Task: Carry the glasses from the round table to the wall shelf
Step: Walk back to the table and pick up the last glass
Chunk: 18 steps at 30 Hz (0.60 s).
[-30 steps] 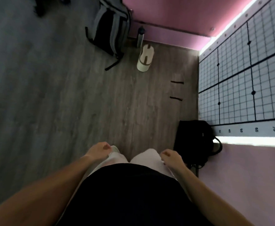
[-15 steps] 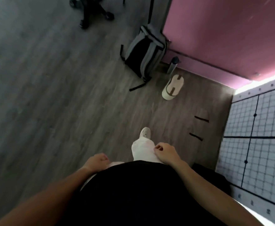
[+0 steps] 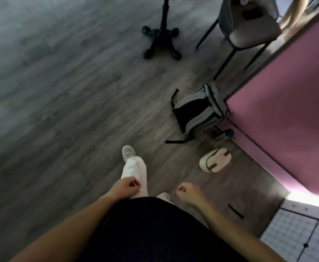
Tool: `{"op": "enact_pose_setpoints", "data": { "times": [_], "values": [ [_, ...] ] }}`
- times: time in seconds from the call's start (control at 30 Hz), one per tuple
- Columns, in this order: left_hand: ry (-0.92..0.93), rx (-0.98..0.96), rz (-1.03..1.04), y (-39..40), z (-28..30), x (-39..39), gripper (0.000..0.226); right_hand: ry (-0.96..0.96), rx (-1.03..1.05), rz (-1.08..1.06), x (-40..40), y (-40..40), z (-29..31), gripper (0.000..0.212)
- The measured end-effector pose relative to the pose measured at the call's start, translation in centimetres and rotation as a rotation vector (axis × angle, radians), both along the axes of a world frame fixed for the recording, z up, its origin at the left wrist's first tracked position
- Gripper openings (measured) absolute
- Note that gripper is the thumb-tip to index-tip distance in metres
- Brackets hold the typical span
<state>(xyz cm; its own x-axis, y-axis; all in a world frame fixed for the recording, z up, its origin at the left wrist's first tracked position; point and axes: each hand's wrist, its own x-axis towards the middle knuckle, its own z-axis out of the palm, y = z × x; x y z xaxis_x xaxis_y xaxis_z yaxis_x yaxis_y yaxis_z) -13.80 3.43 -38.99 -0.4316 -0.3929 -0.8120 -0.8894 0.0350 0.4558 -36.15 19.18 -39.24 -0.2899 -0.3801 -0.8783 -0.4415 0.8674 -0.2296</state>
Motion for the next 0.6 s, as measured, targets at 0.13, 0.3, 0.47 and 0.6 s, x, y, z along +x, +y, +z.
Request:
{"op": "enact_pose_setpoints", "data": {
  "times": [0.13, 0.3, 0.47, 0.6],
  "values": [
    [0.055, -0.011, 0.227, -8.9, -0.9, -2.8, 0.007, -0.044, 0.018, 0.024, -0.6, -7.4, -0.7, 0.021],
    [0.042, -0.017, 0.222, -19.7, -1.3, -4.9, 0.01, -0.021, 0.049, 0.006, -3.4, -16.8, -1.0, 0.018],
    [-0.06, 0.014, 0.165, -28.8, -1.7, -5.0, 0.015, 0.114, -0.077, -0.142, -6.8, -26.8, 0.1, 0.026],
    [-0.106, 0.055, 0.137, -33.2, -2.0, -6.2, 0.034, 0.1, -0.101, -0.185, -8.4, -32.5, 0.3, 0.031]
  ]
}}
